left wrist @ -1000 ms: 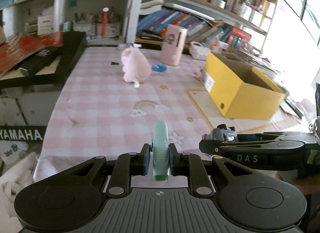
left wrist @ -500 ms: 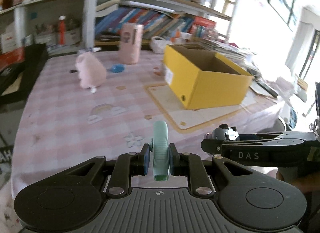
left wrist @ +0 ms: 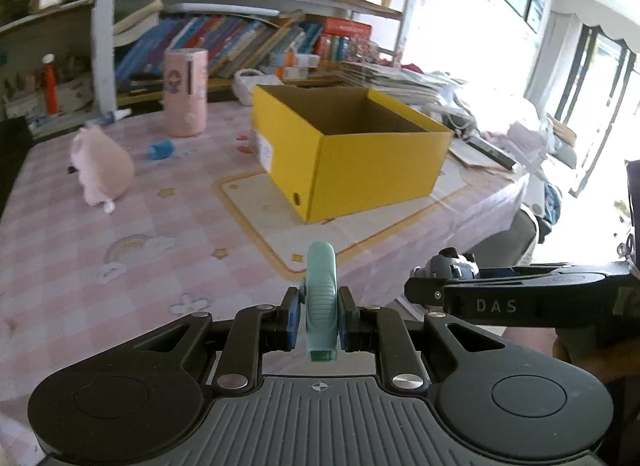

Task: Organize objects
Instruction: 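Lift the toy car and tape dispenser and carry both toward the yellow box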

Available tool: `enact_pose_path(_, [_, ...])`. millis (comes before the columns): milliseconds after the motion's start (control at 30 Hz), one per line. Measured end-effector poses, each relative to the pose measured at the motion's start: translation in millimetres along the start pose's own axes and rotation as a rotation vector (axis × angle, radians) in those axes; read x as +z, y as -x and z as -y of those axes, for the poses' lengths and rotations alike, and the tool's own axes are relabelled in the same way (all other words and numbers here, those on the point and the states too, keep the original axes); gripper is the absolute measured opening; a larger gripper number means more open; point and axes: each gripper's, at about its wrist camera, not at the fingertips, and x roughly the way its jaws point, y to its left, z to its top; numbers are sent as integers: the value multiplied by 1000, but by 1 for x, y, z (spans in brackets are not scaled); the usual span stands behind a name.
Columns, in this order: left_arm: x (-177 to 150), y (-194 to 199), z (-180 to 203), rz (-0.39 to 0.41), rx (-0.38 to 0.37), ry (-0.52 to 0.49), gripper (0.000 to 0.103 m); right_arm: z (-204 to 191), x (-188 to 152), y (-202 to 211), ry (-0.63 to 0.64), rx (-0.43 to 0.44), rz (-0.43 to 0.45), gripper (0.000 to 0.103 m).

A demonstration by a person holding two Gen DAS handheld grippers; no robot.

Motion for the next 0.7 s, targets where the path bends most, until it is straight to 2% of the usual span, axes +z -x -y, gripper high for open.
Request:
enact_pose_path(567, [41,-38,22,24,8,-38,17,44,38,-19,-34,-31,3,62])
enact_pose_path(700, [57,-49,28,49,11,-50,17,54,53,-22,-25,-32,37,62])
